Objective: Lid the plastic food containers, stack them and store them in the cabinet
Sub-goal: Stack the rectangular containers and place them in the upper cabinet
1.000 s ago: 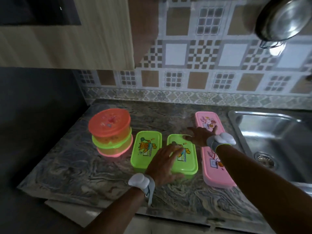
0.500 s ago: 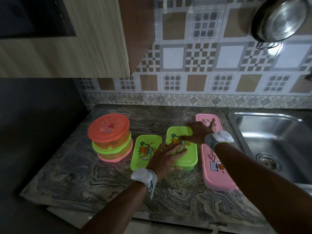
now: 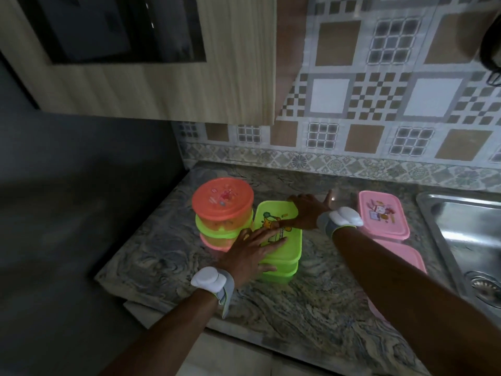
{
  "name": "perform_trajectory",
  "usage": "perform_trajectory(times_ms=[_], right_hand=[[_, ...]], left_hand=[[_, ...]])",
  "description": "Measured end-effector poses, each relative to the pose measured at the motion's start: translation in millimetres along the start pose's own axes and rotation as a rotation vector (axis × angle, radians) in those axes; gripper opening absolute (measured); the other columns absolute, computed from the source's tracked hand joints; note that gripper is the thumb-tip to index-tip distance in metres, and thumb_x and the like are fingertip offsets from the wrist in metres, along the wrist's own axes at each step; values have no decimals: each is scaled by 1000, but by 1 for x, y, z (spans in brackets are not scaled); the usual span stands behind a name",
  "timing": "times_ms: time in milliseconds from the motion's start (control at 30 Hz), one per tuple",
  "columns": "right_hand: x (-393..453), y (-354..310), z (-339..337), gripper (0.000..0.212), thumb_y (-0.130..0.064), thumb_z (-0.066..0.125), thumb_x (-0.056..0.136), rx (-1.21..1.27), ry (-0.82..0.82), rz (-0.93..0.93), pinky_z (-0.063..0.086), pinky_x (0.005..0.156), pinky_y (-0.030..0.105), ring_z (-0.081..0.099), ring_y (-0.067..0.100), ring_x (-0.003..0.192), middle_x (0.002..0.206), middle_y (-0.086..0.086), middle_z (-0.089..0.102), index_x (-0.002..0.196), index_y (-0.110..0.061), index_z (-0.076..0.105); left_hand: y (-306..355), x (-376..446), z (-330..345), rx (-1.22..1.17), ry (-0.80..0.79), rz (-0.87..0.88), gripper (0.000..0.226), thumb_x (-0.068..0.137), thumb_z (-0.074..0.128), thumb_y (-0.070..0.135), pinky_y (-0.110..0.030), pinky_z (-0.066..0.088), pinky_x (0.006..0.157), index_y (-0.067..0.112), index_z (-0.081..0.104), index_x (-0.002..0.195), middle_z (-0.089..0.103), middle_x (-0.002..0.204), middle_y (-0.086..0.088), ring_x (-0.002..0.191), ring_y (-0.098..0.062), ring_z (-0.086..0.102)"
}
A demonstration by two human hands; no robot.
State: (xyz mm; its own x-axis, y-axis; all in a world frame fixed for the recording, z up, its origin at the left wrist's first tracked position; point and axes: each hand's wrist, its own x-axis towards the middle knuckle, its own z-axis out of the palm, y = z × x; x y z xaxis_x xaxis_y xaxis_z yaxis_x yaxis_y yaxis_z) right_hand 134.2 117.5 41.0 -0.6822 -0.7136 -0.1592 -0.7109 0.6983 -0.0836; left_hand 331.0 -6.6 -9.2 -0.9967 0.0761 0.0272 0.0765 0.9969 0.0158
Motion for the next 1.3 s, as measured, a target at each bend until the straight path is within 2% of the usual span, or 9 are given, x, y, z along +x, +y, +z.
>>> perform_trajectory(times_ms=[233,533,667,800,933,1033,1100,1167,1300], right_hand=[[6,1,7,118,-102,29,53,14,-71,25,-18,100,77,12,27,150,162,-4,19,152,-40,21],[6,7,17,117,-106,24,48,70,-5,40,-16,99,78,16,24,150,160,-4,24,149,-46,20],[-6,29,16,112,-103,19,56,87,96,65,-19,97,76,16,23,149,158,-3,29,150,-43,23],[-43,80,12,98,-94,36,66,104,120,173,-6,108,71,18,23,148,157,-2,32,148,-39,33],[-84,131,14,93,-89,42,70,90,112,271,-7,109,71,19,25,148,158,0,31,148,-38,34],[-118,175,25,96,-86,46,71,69,103,340,4,116,64,20,31,146,158,6,28,150,-33,33],[-138,199,34,97,-90,46,66,32,120,415,3,111,69,25,32,143,152,5,35,145,-34,37],[-148,212,45,99,-93,47,60,47,96,469,2,108,76,26,33,143,147,6,38,140,-36,41],[-158,227,71,108,-99,42,49,117,14,508,-4,104,77,25,35,144,148,5,39,142,-44,34]], left_hand=[[-3,-1,7,-91,30,9,75,94,60,46,-42,19,120,32,23,158,11,167,9,154,-18,15],[-3,2,0,-123,70,8,81,85,68,52,-40,21,120,33,31,155,20,164,11,152,-14,18],[11,1,-6,-151,232,31,75,84,60,64,-43,26,118,31,40,149,33,158,7,148,-16,28],[65,24,-1,-216,351,152,60,90,62,53,-44,35,114,21,55,140,51,145,-3,137,-25,47],[121,52,15,-314,242,174,72,85,63,57,-38,31,117,26,45,147,46,150,-2,140,-23,40],[163,68,33,-366,205,232,75,80,68,57,-39,41,111,22,50,143,51,143,-4,133,-24,48],[184,79,46,-417,157,232,79,78,69,59,-41,41,111,23,47,146,46,148,-2,135,-22,46],[194,85,59,-432,80,178,88,78,68,62,-43,34,117,29,35,152,30,161,-1,145,-22,36],[210,96,79,-431,33,95,98,76,70,65,-39,28,120,40,19,155,2,168,2,149,-23,26]])
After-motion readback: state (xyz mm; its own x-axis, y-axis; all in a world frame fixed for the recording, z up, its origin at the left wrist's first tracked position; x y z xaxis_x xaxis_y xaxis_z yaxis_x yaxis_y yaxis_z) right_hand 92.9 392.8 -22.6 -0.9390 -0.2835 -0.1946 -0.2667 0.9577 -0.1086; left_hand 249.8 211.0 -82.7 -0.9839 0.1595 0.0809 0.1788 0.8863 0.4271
